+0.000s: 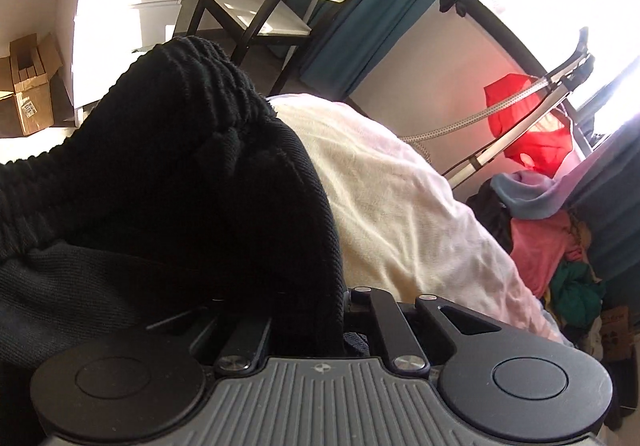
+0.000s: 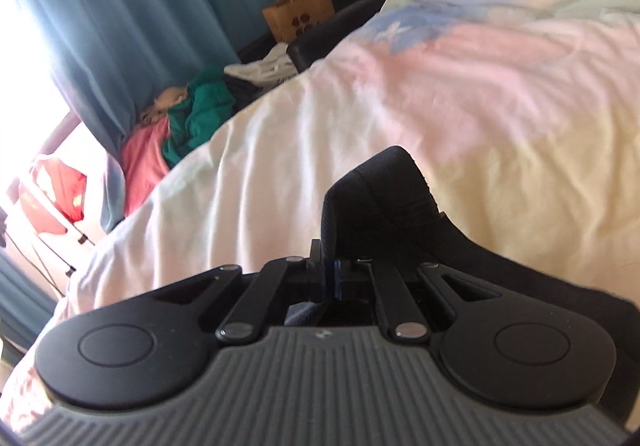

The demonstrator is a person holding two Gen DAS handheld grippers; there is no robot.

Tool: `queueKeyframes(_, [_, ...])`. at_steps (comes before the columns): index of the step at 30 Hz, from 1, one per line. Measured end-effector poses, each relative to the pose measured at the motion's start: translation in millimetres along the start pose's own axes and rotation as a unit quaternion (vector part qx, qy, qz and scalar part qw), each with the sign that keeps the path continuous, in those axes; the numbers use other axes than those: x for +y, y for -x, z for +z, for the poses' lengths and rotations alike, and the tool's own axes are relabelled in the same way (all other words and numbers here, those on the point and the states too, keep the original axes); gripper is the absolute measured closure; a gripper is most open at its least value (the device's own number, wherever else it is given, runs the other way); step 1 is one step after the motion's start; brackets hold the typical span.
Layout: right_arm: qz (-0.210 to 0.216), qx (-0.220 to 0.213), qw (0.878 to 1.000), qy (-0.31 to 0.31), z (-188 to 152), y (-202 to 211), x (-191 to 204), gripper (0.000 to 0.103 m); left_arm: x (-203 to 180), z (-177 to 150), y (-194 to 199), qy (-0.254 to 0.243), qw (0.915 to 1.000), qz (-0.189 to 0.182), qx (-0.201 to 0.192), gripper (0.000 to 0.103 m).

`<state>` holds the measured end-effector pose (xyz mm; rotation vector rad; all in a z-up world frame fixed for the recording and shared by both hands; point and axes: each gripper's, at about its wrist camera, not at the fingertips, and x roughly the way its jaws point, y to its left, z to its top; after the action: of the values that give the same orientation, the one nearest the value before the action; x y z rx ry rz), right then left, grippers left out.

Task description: Fold clothes

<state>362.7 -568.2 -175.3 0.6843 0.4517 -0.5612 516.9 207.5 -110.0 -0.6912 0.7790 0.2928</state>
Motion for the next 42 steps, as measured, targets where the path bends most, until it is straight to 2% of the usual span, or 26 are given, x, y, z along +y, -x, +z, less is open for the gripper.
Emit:
queueKeyframes(4, [0.027, 0.013, 1.0, -0.01, -9.1, 0.6, -5.3, 0.081, 14.2, -10.4, 4.6, -0.019, 0.9993, -0.033, -0.001, 0.085])
queueKeyframes(5, [0.044, 0.008, 0.999, -0.008, -10.0, 9.2, -7.2, 0.071, 16.3, -12.6, 9.8, -0.027, 0.9988, -0.04, -0.004, 0.076])
queueKeyframes(6, [0.064, -0.004, 0.998, -0.005, -12.0, 21.7, -9.6, 0.067, 16.4, -14.8, 19.2, -0.041, 0.9981, -0.044, -0.01, 0.069])
queueKeyframes(8, [0.099, -0.039, 0.994, -0.016, -18.5, 50.5, -19.2, 0.043, 13.6, -17.2, 38.8, -0.069, 0.9959, -0.052, -0.026, 0.052])
queueKeyframes(10, [0.124, -0.071, 0.988, -0.059, -29.7, 83.8, -38.3, 0.033, 15.2, -22.2, 63.2, -0.079, 0.9939, -0.065, -0.042, 0.042])
queueKeyframes(12, [0.137, -0.076, 0.981, -0.114, -41.8, 106.5, -61.1, 0.033, 34.9, -40.4, 95.7, -0.057, 0.9947, -0.076, -0.039, 0.032])
queueKeyframes(13, [0.141, -0.075, 0.976, -0.147, -48.0, 117.0, -73.9, 0.033, 45.4, -49.1, 110.2, -0.044, 0.9952, -0.079, -0.036, 0.031])
queueKeyframes(15, [0.144, -0.056, 0.967, -0.204, -60.7, 129.7, -98.2, 0.033, 65.3, -63.0, 130.1, -0.013, 0.9958, -0.086, -0.031, 0.025])
queueKeyframes(17, [0.145, -0.033, 0.962, -0.23, -68.3, 135.7, -116.7, 0.034, 89.2, -75.6, 147.3, 0.023, 0.9951, -0.093, -0.023, 0.023])
queueKeyframes(21, [0.147, 0.039, 0.949, -0.275, -74.8, 132.4, -140.8, 0.034, 149.6, -104.0, 175.3, 0.102, 0.9867, -0.127, -0.003, 0.023])
queueKeyframes(25, [0.186, 0.083, 0.929, -0.31, -93.1, 111.7, -145.7, 0.034, 169.5, -122.1, 145.9, 0.16, 0.9765, -0.139, 0.038, 0.023])
queueKeyframes(27, [0.187, 0.092, 0.932, -0.295, -95.6, 95.9, -135.4, 0.035, 168.6, -126.1, 127.6, 0.168, 0.9745, -0.145, 0.034, 0.023])
queueKeyframes(31, [0.202, 0.081, 0.946, -0.239, -90.1, 66.6, -106.7, 0.034, 154.8, -122.6, 101.0, 0.165, 0.9768, -0.134, -0.031, 0.024])
queueKeyframes(33, [0.199, 0.068, 0.955, -0.209, -85.1, 52.9, -92.7, 0.035, 147.4, -118.1, 89.8, 0.171, 0.9759, -0.12, -0.062, 0.034])
queueKeyframes(34, [0.199, 0.058, 0.957, -0.205, -83.9, 47.8, -88.4, 0.041, 144.8, -115.3, 85.4, 0.179, 0.9743, -0.116, -0.072, 0.037])
queueKeyframes(36, [0.188, 0.043, 0.959, -0.205, -84.1, 37.8, -81.6, 0.061, 139.7, -107.6, 81.7, 0.182, 0.9734, -0.115, -0.08, 0.057])
queueKeyframes(37, [0.182, 0.036, 0.962, -0.201, -83.9, 35.0, -78.5, 0.078, 136.9, -103.5, 80.7, 0.18, 0.9735, -0.114, -0.082, 0.062])
queueKeyframes(38, [0.177, 0.03, 0.964, -0.195, -83.1, 35.2, -74.6, 0.085, 133.6, -99.2, 80.9, 0.177, 0.9739, -0.115, -0.084, 0.069])
queueKeyframes(39, [0.171, 0.023, 0.967, -0.189, -82.3, 35.7, -70.6, 0.087, 130.1, -94.4, 83.9, 0.17, 0.975, -0.116, -0.084, 0.078])
queueKeyframes(41, [0.174, 0.009, 0.968, -0.181, -77.6, 42.1, -66.5, 0.089, 124.1, -84.1, 93.9, 0.155, 0.9774, -0.117, -0.084, 0.087])
queueKeyframes(42, [0.177, 0.007, 0.967, -0.182, -74.9, 46.2, -65.6, 0.089, 121.7, -78.9, 99.9, 0.151, 0.9779, -0.119, -0.082, 0.088])
